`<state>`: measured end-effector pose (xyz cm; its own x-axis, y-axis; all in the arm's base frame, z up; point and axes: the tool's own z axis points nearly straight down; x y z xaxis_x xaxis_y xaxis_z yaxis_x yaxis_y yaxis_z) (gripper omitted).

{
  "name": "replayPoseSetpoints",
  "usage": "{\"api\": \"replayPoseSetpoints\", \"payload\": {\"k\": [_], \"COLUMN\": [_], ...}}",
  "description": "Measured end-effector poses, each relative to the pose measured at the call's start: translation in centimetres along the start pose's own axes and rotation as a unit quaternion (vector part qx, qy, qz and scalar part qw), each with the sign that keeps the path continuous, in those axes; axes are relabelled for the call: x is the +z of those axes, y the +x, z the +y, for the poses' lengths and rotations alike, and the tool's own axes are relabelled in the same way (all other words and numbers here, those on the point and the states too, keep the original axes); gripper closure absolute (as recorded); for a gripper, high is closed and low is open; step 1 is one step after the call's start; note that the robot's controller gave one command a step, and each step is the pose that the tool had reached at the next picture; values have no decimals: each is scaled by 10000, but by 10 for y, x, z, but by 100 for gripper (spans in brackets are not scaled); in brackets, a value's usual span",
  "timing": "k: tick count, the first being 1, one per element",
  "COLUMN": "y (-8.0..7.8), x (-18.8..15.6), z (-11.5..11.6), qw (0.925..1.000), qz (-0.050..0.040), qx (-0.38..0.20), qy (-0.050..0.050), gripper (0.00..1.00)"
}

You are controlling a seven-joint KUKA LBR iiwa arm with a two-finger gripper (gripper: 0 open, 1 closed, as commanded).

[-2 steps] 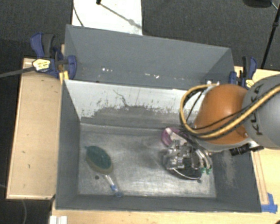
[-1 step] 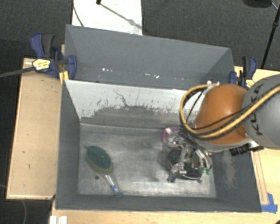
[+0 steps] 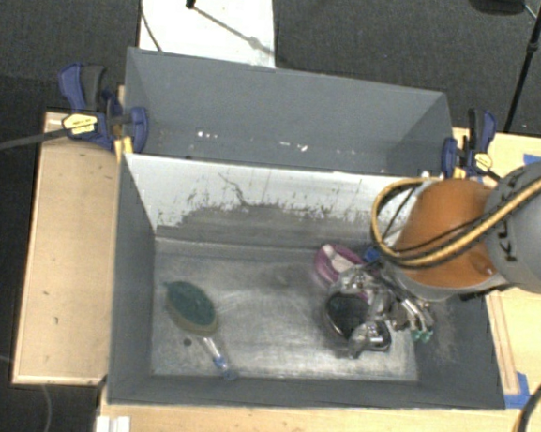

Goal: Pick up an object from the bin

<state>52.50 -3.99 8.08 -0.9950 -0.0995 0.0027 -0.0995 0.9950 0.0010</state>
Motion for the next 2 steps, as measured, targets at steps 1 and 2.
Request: {"api": "replayPoseSetpoints", "payload": {"k": [1,2], "y": [-1,-21], "x": [-2,-147], "z": [2,-22], "qw": [10000,9990], "qz": [-19,-68], "qx": [-2,-450], "qy": [-4,21], "gripper": [100,100]}}
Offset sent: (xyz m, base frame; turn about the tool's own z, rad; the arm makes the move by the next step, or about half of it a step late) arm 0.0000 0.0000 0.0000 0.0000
